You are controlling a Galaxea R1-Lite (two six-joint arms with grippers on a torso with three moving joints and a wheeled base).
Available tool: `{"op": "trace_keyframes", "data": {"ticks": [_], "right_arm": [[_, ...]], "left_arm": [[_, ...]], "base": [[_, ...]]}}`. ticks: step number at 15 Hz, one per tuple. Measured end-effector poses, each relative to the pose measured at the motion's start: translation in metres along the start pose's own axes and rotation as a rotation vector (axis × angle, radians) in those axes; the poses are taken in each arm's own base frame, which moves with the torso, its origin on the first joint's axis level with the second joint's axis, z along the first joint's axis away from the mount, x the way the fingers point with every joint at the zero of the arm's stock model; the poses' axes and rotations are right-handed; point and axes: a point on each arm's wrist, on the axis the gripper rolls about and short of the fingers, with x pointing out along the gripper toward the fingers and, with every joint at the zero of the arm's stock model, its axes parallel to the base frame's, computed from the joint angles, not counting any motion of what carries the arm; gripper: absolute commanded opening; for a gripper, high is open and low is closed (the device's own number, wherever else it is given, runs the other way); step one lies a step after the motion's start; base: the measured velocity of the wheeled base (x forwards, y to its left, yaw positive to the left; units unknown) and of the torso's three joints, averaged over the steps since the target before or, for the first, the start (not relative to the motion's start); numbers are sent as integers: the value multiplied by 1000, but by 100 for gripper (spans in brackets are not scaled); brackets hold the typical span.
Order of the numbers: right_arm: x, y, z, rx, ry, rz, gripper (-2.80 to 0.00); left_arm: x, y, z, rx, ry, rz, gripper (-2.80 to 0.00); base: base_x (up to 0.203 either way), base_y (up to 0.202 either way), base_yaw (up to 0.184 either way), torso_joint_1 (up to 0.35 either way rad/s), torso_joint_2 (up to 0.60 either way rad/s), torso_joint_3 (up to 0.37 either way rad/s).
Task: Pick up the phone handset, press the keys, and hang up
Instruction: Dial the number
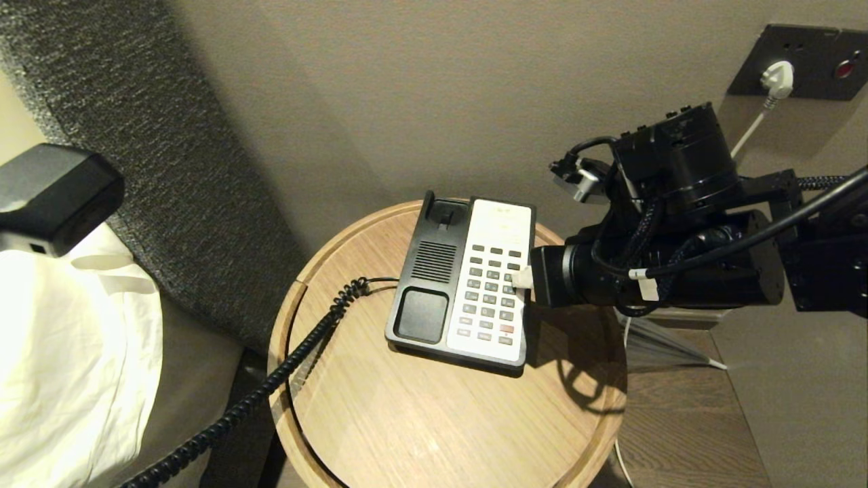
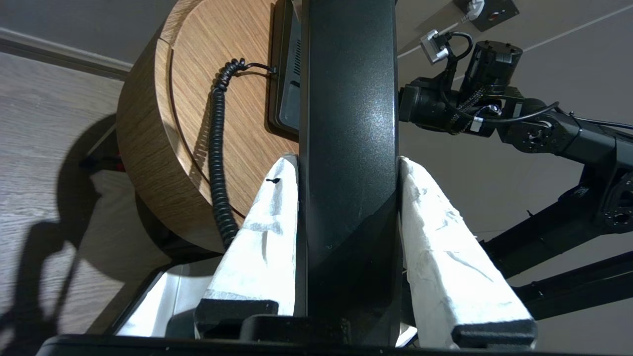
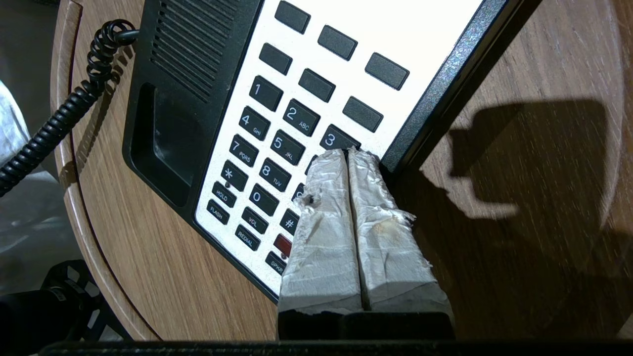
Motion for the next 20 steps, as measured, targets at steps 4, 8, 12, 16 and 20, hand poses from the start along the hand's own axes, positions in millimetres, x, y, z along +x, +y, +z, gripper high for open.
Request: {"op": "trace_keyframes", "data": {"ticks": [4,8,12,16,20], "right_arm": [[2,2,-2,-6,4,-1,-280],[9,1,-5,-13,-17,-3,-280],[11,0,-6,-12,-18,-26,-280],[4,2,-3,-2,-34,-22,-280],[-8,12,-1,-17,-57,15,-280]], "left_arm": [[-2,1,-1,-3,-3,-2,-280],[-3,3,-2,-4,-4,-3,-280],[-4,5,-4,-3,-1,-1,-280],[-5,5,-5,-5,-5,-3,-280],[-6,4,-3,-7,-9,-7,-280]], "base": [[0,0,0,0,0,0],[0,0,0,0,0,0],[0,0,0,0,0,0],[0,0,0,0,0,0],[0,0,0,0,0,0]]}}
